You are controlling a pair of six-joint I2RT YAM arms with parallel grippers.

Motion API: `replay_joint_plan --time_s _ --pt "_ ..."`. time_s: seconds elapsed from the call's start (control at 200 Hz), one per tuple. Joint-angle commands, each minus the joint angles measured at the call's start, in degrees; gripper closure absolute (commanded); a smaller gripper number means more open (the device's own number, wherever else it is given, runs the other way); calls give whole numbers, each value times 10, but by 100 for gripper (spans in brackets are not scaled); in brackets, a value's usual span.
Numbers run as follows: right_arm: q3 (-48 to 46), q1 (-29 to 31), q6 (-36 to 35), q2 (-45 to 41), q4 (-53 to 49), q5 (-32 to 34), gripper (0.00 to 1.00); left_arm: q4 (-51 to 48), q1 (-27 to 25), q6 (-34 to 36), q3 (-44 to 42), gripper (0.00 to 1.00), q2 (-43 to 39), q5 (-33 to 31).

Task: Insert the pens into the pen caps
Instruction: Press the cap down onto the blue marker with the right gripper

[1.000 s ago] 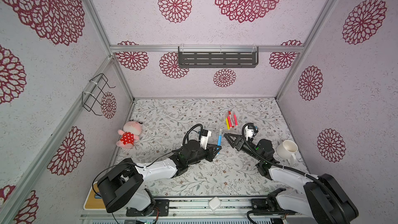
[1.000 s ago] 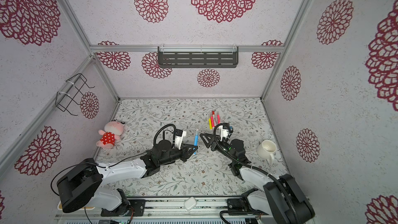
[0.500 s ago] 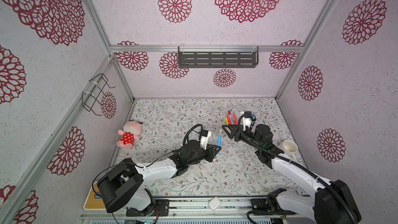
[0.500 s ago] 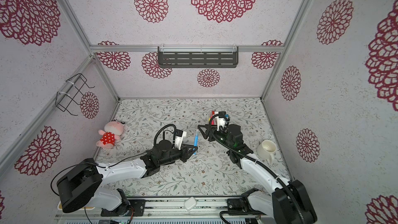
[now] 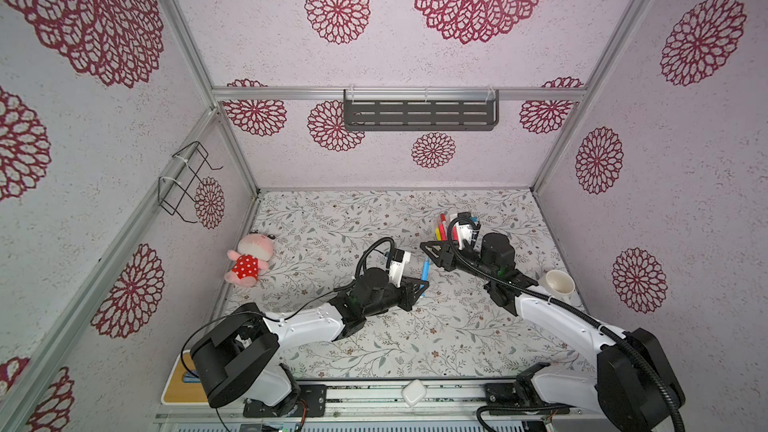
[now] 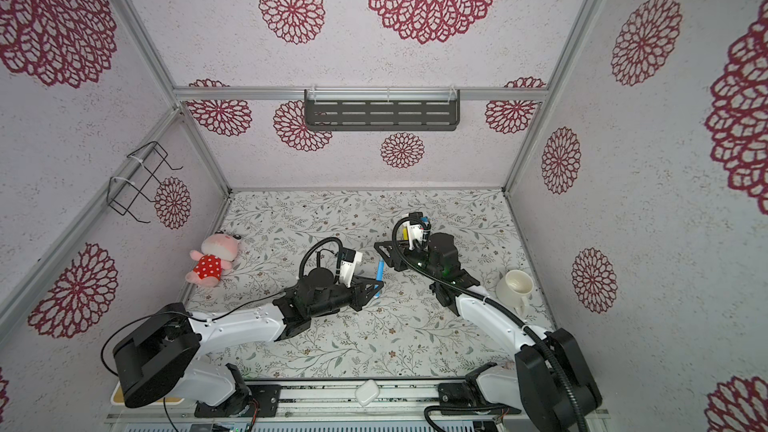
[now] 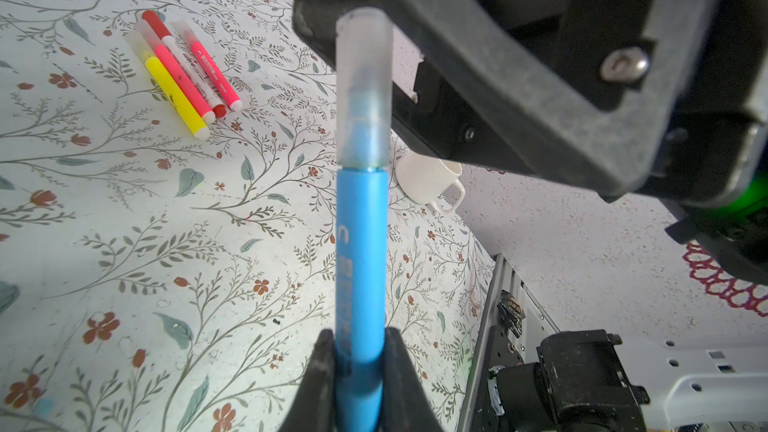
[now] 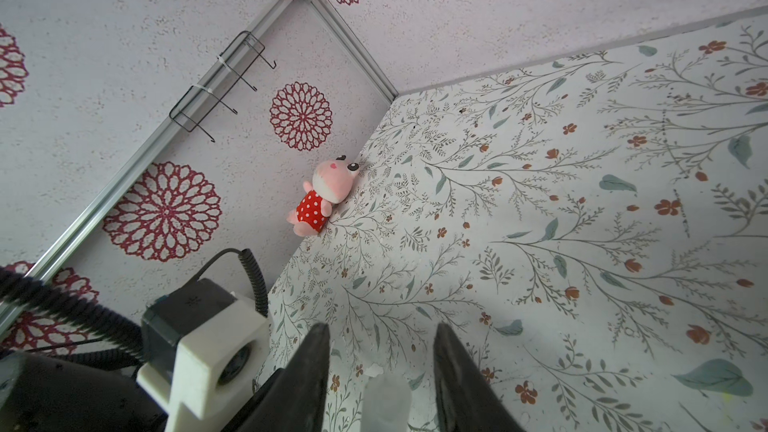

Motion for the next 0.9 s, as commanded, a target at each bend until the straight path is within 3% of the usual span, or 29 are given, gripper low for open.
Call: replay_joint_plan --time_s 0.0,0.18,0.295,0.48,0.676,0.896 --pt "20 6 -7 4 15 -16 62 2 -3 5 14 100 4 4" --pt "14 15 -8 9 15 -16 79 0 -3 8 12 100 -1 -2" --pt "-7 32 -5 12 25 -5 100 4 -1 13 6 100 -7 -10" --pt "-88 96 5 10 53 73 100 32 30 7 -15 100 -36 -3" --pt "-208 181 66 21 151 168 100 57 88 1 -37 100 -88 20" --pt "-252 268 113 90 227 202 100 52 124 11 -45 100 -129 24"
